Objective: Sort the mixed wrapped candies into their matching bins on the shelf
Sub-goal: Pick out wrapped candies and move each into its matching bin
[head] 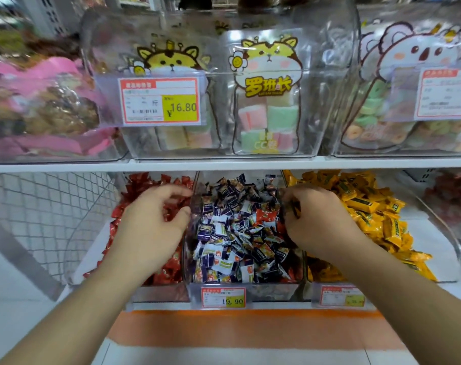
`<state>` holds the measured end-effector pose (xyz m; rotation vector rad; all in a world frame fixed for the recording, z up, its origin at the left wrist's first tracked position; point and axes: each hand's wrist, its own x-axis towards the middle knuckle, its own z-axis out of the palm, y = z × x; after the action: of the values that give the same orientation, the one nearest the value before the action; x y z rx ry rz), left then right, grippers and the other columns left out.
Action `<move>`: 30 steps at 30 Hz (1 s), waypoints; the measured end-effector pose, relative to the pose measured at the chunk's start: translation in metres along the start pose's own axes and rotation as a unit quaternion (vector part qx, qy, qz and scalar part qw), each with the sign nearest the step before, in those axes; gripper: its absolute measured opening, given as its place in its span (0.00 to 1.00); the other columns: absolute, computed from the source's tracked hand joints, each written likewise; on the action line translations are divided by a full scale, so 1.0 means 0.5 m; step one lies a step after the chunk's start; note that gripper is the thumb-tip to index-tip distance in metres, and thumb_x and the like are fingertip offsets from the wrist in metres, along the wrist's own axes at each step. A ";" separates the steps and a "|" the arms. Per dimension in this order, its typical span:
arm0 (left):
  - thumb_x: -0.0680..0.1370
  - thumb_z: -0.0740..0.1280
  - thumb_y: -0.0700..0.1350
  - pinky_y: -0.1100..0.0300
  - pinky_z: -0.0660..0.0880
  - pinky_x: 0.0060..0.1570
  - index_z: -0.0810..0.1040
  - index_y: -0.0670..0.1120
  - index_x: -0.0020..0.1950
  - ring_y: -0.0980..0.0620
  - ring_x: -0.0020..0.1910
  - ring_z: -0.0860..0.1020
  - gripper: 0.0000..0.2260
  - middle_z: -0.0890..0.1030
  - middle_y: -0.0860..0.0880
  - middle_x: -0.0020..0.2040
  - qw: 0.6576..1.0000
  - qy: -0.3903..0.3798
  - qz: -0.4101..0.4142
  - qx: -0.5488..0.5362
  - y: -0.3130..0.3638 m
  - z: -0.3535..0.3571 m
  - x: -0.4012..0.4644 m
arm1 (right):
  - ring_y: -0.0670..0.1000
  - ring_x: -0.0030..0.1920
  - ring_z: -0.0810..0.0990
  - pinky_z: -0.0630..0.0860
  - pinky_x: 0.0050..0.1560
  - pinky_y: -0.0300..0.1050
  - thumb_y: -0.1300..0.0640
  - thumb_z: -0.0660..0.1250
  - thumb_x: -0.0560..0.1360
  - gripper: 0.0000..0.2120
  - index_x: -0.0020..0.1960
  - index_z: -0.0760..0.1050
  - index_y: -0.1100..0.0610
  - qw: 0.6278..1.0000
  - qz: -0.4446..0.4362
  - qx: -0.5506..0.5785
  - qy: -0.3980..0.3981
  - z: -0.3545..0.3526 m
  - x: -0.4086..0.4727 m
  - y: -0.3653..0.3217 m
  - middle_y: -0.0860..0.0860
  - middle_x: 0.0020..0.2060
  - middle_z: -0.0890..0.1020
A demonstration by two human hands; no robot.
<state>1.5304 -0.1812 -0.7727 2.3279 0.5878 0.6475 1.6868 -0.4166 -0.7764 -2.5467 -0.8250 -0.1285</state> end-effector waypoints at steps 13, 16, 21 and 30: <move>0.76 0.70 0.43 0.51 0.82 0.48 0.78 0.58 0.64 0.46 0.50 0.83 0.18 0.84 0.49 0.55 0.932 -0.249 0.153 0.214 0.103 0.288 0.118 | 0.48 0.49 0.78 0.74 0.43 0.37 0.55 0.70 0.78 0.11 0.60 0.79 0.48 0.998 -0.011 0.048 -0.027 -0.031 -0.006 0.030 0.47 0.54 0.80; 0.75 0.68 0.41 0.51 0.82 0.45 0.79 0.56 0.62 0.45 0.49 0.83 0.17 0.84 0.48 0.52 0.934 -0.222 0.158 0.232 0.090 0.305 0.121 | 0.49 0.52 0.78 0.75 0.46 0.39 0.55 0.69 0.79 0.11 0.61 0.79 0.51 0.999 -0.014 0.044 -0.020 -0.029 -0.004 0.035 0.48 0.56 0.80; 0.78 0.72 0.43 0.52 0.81 0.46 0.81 0.53 0.56 0.44 0.49 0.82 0.09 0.84 0.48 0.51 0.951 -0.188 0.136 0.203 0.106 0.282 0.095 | 0.52 0.58 0.78 0.78 0.55 0.45 0.54 0.69 0.79 0.13 0.63 0.77 0.52 0.998 -0.015 0.050 -0.023 -0.025 -0.003 0.039 0.49 0.59 0.80; 0.77 0.75 0.43 0.70 0.76 0.48 0.83 0.57 0.55 0.65 0.45 0.77 0.10 0.79 0.62 0.47 0.991 -0.083 0.074 0.075 0.119 0.116 -0.023 | 0.55 0.64 0.76 0.77 0.61 0.48 0.55 0.69 0.80 0.16 0.67 0.76 0.53 0.998 0.004 0.048 -0.034 -0.021 -0.011 0.023 0.51 0.63 0.78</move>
<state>1.5695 -0.2554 -0.7745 2.5552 0.4022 0.4834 1.6896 -0.4325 -0.7730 -2.4755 -0.8261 -0.0005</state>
